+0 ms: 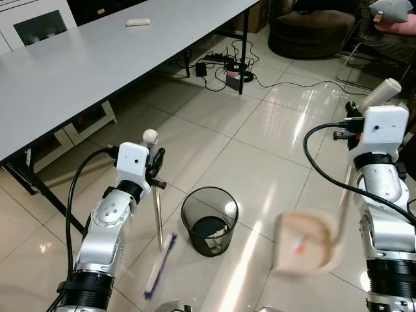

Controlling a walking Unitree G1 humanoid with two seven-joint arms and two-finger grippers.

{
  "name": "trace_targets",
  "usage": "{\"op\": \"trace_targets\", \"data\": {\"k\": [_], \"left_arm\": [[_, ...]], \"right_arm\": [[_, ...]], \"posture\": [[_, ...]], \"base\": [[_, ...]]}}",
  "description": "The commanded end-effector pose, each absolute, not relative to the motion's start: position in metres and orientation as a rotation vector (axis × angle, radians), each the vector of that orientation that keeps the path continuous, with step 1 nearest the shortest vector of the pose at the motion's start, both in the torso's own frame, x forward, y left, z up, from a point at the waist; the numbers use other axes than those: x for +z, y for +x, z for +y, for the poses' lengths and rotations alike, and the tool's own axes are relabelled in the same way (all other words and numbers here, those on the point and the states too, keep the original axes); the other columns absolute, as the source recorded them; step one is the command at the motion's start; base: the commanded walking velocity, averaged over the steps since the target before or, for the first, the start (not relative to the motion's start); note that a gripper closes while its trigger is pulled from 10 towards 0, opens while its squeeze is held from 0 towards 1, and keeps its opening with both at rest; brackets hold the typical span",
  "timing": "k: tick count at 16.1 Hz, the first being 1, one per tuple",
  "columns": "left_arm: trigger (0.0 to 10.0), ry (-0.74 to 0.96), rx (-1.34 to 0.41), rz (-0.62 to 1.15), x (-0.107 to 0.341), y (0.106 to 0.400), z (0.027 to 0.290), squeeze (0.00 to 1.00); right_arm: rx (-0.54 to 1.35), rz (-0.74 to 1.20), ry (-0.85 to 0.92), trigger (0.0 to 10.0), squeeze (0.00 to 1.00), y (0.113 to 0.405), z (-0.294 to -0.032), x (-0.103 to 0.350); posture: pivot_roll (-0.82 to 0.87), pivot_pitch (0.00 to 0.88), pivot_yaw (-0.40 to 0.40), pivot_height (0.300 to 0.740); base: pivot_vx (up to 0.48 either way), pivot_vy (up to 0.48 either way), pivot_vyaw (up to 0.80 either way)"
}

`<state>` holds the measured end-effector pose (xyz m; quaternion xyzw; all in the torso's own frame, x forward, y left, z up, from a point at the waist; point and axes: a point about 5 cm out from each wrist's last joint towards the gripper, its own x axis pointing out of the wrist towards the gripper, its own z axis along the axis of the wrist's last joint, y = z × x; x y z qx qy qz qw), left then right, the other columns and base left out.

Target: Sweep floor

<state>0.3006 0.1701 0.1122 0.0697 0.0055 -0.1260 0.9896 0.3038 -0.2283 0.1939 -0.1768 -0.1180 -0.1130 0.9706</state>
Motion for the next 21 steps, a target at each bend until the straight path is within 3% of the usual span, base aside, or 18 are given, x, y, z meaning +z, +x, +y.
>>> {"op": "trace_targets", "data": {"k": [1,5,12,21], "left_arm": [[10.0,0.171,-0.279,-0.035,0.125,0.301,0.168,0.00],[10.0,0.166,-0.282,-0.040,0.128,0.305,0.164,0.00],[10.0,0.155,-0.236,-0.032,0.127,0.301,0.172,0.00],[10.0,0.154,-0.240,-0.025,0.125,0.301,0.170,0.00]], "right_arm": [[-0.242,-0.301,-0.343,10.0,0.00,0.301,-0.224,0.203],[-0.256,-0.215,-0.152,10.0,0.00,0.298,-0.225,0.185],[-0.153,-0.188,-0.136,10.0,0.00,0.298,-0.202,0.175],[-0.131,-0.118,-0.102,10.0,0.00,0.294,-0.195,0.158]], "posture": [[0.01,0.031,0.061,0.740],[0.01,0.029,0.058,0.740],[0.03,0.026,0.024,0.740],[0.02,0.031,0.046,0.740]], "base": [[0.000,0.000,0.00],[0.000,0.000,0.00],[0.000,0.000,0.00],[-0.267,0.000,0.00]]}}
